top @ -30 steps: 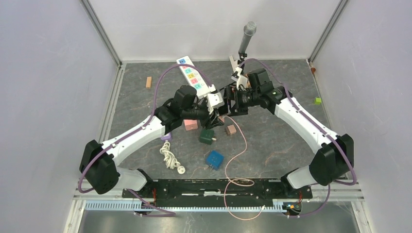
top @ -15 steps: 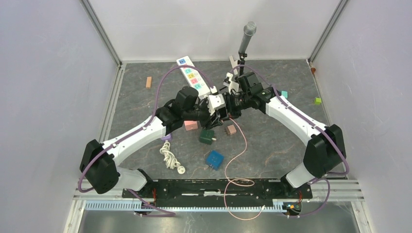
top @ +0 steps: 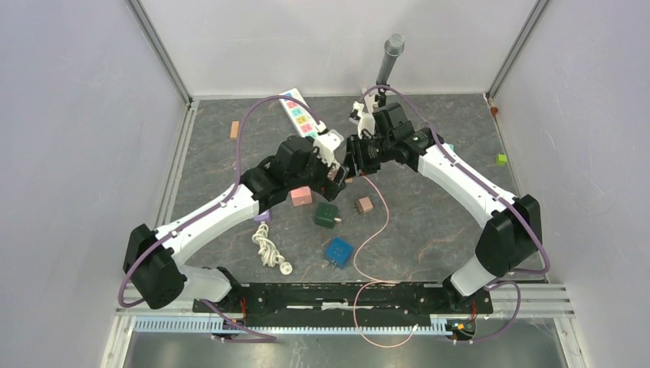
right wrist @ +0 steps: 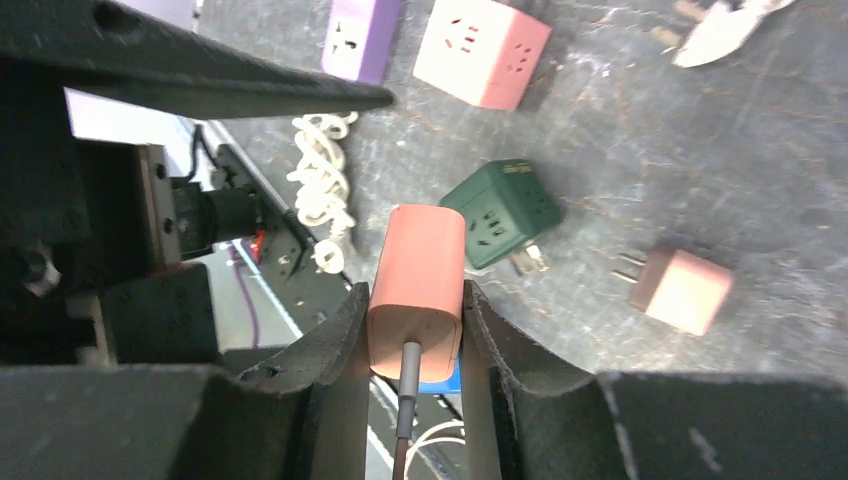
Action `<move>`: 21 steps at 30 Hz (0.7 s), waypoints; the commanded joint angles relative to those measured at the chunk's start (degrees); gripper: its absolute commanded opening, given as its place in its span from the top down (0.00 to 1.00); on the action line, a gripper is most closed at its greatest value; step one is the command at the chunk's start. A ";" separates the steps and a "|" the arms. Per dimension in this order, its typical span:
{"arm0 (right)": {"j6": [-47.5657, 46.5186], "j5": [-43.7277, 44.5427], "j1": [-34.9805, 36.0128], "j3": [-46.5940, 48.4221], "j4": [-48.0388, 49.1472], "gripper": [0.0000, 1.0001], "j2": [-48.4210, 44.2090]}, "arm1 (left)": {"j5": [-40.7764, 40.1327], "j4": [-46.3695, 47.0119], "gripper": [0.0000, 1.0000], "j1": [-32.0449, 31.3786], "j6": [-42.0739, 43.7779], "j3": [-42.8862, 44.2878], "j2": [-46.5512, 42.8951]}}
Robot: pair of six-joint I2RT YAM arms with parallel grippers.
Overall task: Insert the plug
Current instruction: Pick up the plug from the center of the board.
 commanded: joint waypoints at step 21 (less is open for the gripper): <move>-11.59 5.29 -0.81 1.84 -5.71 1.00 1.18 | -11.15 -21.42 0.00 29.13 -35.78 -14.14 -0.63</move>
